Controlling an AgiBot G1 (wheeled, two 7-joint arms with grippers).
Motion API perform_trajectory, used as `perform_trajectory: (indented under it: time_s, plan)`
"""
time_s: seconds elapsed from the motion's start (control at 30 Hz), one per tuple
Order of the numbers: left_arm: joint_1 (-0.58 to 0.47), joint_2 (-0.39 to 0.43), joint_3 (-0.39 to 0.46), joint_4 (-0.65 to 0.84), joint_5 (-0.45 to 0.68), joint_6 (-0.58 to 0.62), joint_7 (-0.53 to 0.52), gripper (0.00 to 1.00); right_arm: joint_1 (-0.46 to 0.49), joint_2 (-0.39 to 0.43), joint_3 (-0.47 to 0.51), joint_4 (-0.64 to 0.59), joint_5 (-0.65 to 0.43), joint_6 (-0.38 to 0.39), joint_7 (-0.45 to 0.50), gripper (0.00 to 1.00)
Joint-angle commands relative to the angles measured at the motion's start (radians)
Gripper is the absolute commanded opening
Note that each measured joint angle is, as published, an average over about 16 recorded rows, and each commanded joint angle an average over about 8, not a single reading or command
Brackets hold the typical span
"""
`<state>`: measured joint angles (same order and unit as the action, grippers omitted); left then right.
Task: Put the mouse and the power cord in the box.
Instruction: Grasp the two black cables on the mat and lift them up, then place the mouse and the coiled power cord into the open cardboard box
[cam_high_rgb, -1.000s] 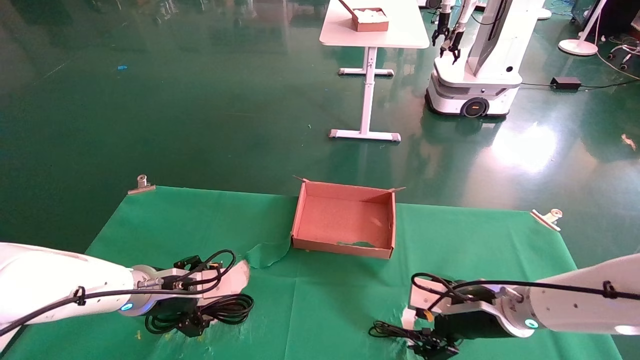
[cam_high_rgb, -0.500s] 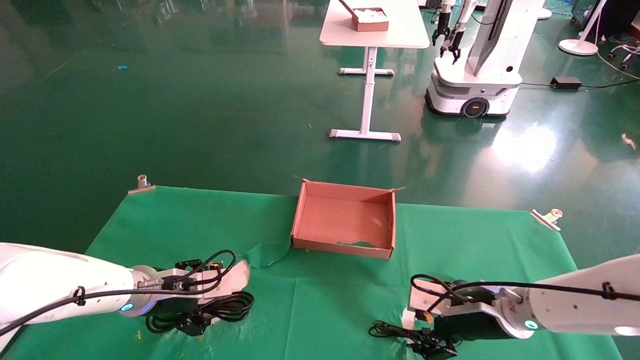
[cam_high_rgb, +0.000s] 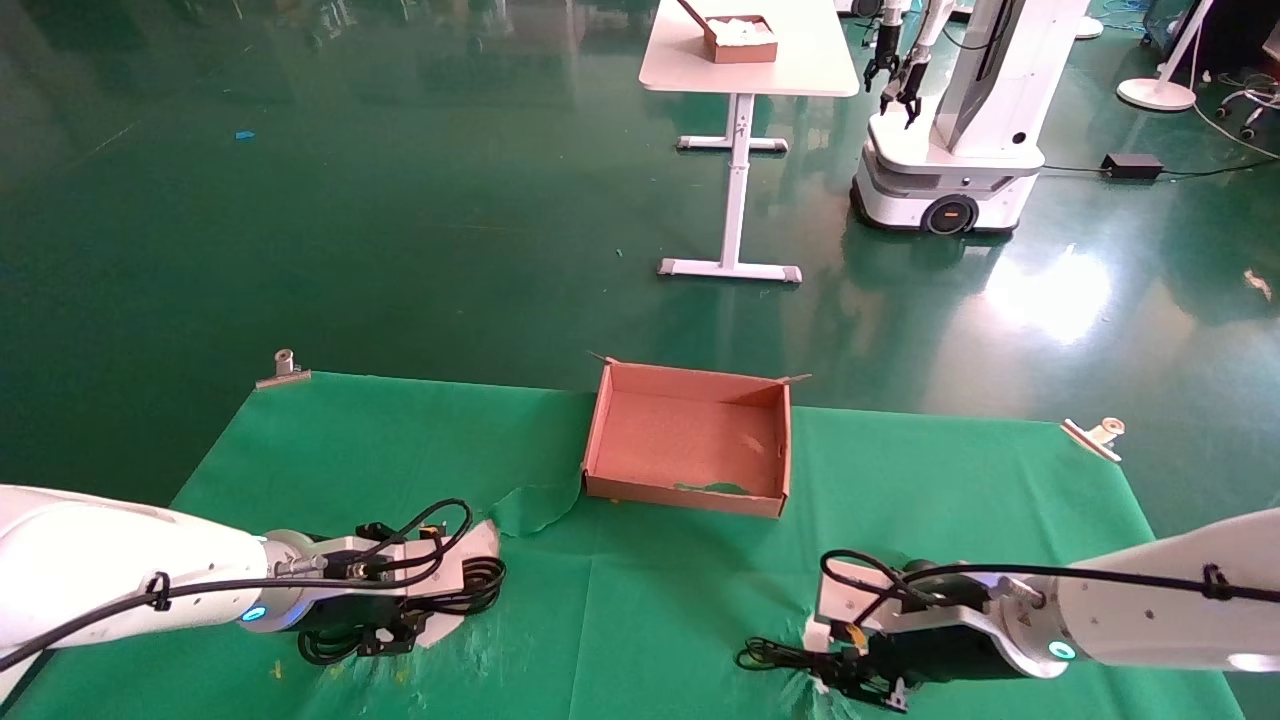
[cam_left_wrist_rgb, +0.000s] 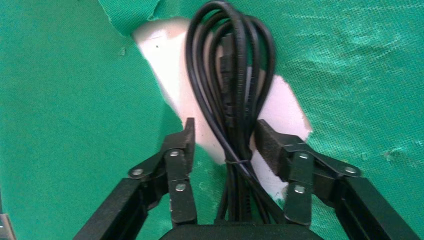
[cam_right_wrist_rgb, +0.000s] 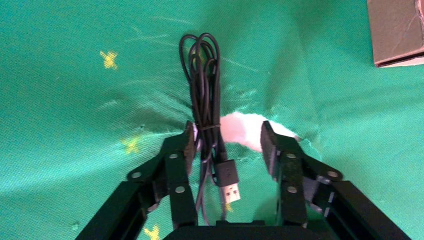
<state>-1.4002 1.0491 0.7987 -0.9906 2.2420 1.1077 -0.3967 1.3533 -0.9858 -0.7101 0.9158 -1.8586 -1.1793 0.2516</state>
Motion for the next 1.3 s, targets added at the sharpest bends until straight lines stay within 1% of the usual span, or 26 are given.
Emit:
perform_trajectory:
  time_s: [0.03,0.8,0.9,1.07,1.17,1.3]
  plan:
    - [0.0,0.0,0.0,0.0,0.0,0.0,0.0,0.0,0.0,0.0,0.0,0.0,0.0,0.0,0.0,0.0]
    - [-0.007,-0.003,-0.006,-0.005,-0.006,-0.001,-0.002,0.0,0.007,0.005,0.006,0.002,0.004,0.003,0.0,0.0]
    - [-0.028,-0.015,-0.025,-0.029,-0.037,0.007,-0.004,0.0,0.026,0.02,0.023,0.003,0.017,0.012,-0.003,0.0]
    - [-0.083,-0.029,-0.074,-0.094,-0.131,0.034,-0.004,0.0,0.083,0.061,0.067,-0.001,0.04,0.037,-0.005,0.0]
    - [-0.115,0.002,-0.093,-0.097,-0.167,0.018,0.006,0.0,0.116,0.085,0.089,-0.004,0.048,0.049,0.0,0.0]
    - [-0.15,0.108,-0.094,-0.025,-0.166,-0.07,0.048,0.0,0.149,0.117,0.108,0.005,0.051,0.054,0.005,0.0]
